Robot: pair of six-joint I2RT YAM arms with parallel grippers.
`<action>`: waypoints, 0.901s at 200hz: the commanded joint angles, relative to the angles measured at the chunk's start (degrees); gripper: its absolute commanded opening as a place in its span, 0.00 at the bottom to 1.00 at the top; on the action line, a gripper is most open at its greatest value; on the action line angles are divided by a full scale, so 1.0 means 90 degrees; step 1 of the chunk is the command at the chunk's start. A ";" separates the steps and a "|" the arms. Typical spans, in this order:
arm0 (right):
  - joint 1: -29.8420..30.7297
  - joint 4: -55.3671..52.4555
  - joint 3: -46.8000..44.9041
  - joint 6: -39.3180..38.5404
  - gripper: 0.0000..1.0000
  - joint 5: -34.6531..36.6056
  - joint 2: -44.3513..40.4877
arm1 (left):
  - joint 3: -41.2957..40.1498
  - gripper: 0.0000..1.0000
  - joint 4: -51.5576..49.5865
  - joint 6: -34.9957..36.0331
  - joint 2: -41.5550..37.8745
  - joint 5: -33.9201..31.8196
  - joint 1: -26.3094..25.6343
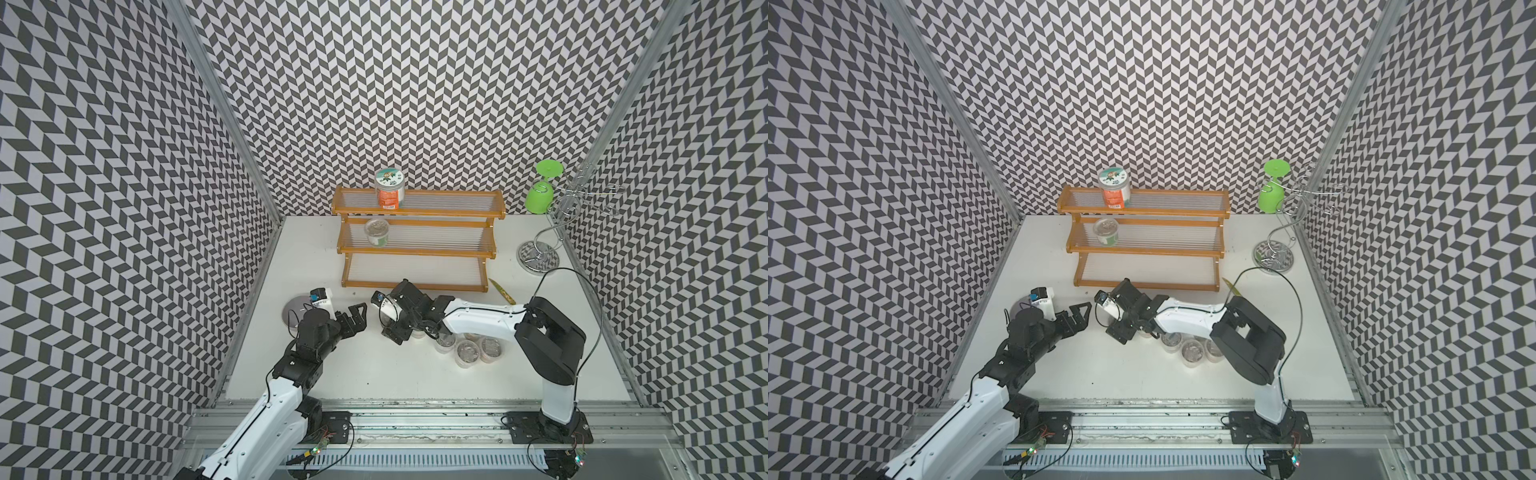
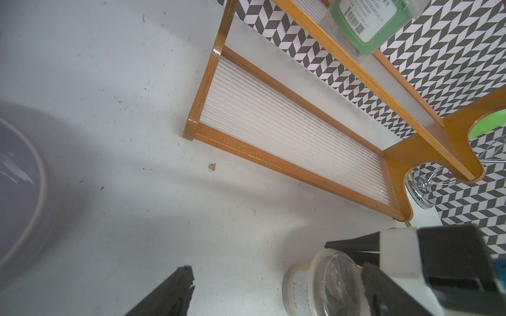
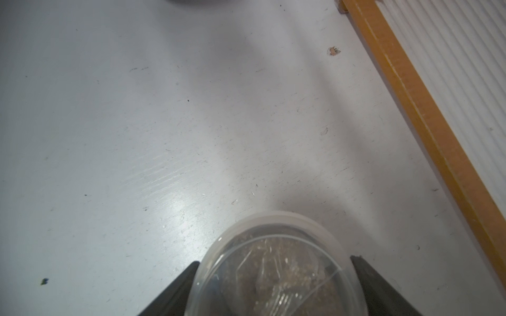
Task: Place the seed container on the shelf
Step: Pick up the seed jar at the center of the board.
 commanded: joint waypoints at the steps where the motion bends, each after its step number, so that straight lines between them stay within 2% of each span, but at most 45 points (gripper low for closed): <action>1: 0.0000 0.0214 -0.0016 0.0096 0.83 -0.0077 -0.0451 | -0.0070 1.00 -0.0081 -0.0032 -0.0083 0.0000 0.0022; 32: -0.0104 0.0175 -0.0001 0.0204 0.83 -0.0115 -0.0728 | 0.0035 0.99 -0.0115 -0.0054 -0.0129 0.0050 0.0030; 56: -0.0229 0.0264 -0.0185 0.0316 0.83 -0.0144 -0.1152 | 0.0162 1.00 0.0004 -0.0121 -0.0224 0.0589 0.0045; 71: -0.0319 0.0349 -0.0360 0.0326 0.83 -0.0185 -0.1478 | 0.0189 0.99 0.0349 -0.0421 -0.0240 0.1428 0.0111; 102: -0.0413 0.0359 -0.0536 0.0325 0.83 -0.0037 -0.1898 | 0.0105 0.99 0.1540 -0.1664 0.0065 0.3547 0.0410; 124: -0.0413 0.0320 -0.0591 0.0306 0.83 -0.0028 -0.1987 | 0.0100 1.00 0.2197 -0.2309 0.0375 0.4558 0.0633; 147: -0.0414 0.0315 -0.0578 0.0313 0.83 -0.0147 -0.1981 | 0.0203 0.99 0.2342 -0.2549 0.0710 0.4985 0.0650; 180: -0.0415 0.0379 -0.0543 0.0304 0.83 -0.0338 -0.1968 | 0.0498 1.00 0.1814 -0.2259 0.1372 0.5112 0.0619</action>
